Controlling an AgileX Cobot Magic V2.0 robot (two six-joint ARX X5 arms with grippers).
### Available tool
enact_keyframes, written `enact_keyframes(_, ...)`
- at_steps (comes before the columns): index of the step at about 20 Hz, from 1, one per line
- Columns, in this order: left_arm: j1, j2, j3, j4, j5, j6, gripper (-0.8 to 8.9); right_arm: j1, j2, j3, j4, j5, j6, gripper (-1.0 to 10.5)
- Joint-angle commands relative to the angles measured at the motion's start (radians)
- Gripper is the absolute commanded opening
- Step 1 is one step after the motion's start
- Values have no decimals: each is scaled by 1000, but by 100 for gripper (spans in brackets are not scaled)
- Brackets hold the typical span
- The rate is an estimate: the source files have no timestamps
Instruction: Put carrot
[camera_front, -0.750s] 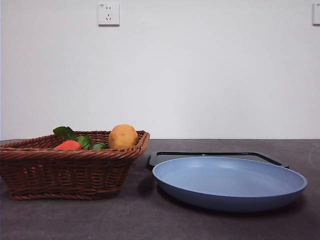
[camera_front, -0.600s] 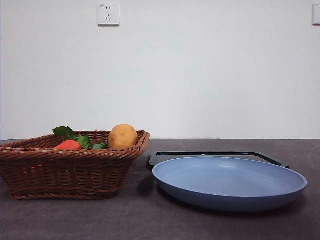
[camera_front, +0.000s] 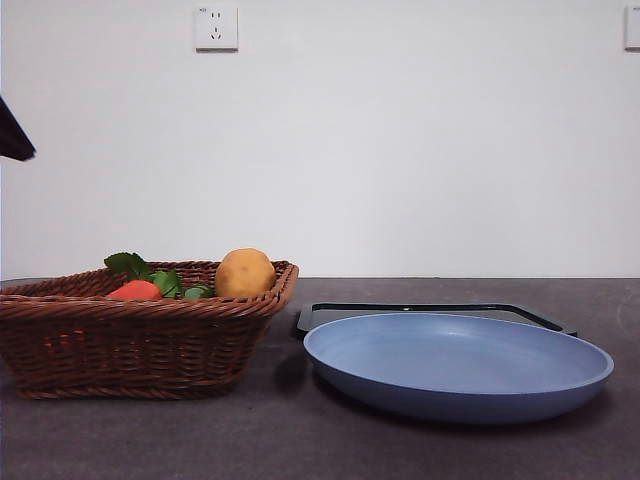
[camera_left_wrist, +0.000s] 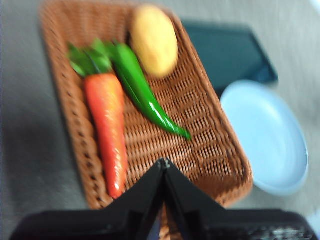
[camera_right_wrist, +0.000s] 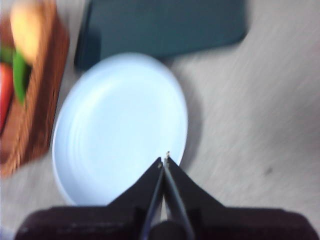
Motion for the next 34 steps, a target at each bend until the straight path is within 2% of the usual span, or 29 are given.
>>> enact_keyframes(1,-27,35,20,-6,5,55,34,2,92,17,4,-26,-31,99)
enact_keyframes(4,-42,42,20,2,-3,51,225,2,177,17,15,-26,-27,227)
enact_keyframes(5,-42,42,20,4,-4,50,236,2,201,17,31,-26,-26,235)
enact_keyframes(14,-42,42,20,1,-4,44,236,90,459,17,270,-22,100,229)
enact_keyframes(17,-42,42,20,-2,-4,44,236,106,513,17,315,-22,126,137)
enact_keyframes(21,-42,42,20,-3,-2,42,236,106,526,17,323,-18,129,2)
enact_keyframes(24,-42,42,20,-3,-2,-4,263,103,523,17,322,3,131,3)
enact_keyframes(27,-56,43,20,-1,-8,-6,276,98,483,17,302,-1,153,3)
enact_keyframes(28,-70,44,22,5,-33,-7,276,97,454,17,285,0,153,3)
enact_keyframes(31,-145,82,70,-8,-200,-5,276,89,342,17,217,0,153,3)
enact_keyframes(34,-227,195,166,-38,-338,16,276,78,227,17,158,2,152,3)
